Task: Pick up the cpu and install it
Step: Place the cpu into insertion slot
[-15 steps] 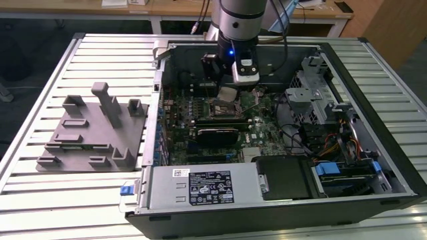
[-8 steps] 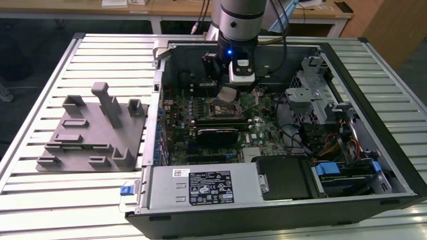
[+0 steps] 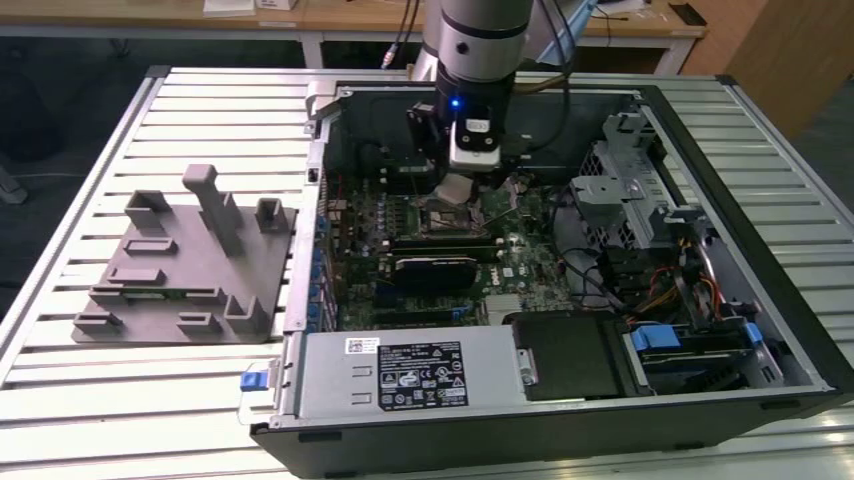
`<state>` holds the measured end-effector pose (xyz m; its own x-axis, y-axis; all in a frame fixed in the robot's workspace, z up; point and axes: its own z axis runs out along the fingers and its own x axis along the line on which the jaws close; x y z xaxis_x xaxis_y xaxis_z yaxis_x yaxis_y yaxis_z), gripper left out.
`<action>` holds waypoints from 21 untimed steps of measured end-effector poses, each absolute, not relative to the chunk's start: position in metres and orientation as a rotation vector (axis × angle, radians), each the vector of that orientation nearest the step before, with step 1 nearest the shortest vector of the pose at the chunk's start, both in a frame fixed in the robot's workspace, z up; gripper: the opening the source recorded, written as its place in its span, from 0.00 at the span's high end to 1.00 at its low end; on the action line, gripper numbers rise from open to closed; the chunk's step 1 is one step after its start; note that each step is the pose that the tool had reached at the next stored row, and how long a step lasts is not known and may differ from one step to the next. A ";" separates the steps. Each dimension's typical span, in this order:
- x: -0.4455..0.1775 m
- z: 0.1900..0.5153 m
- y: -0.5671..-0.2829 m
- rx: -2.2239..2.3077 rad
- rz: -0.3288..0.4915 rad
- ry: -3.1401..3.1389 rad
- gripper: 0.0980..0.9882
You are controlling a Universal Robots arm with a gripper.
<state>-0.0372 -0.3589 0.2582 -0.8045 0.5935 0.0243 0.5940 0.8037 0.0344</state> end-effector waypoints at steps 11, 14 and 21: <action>-0.037 0.258 -0.359 -1.208 -0.064 -2.889 0.50; -0.037 0.257 -0.359 -1.275 -0.065 -2.862 0.50; -0.037 0.257 -0.359 -1.453 -0.066 -2.778 0.50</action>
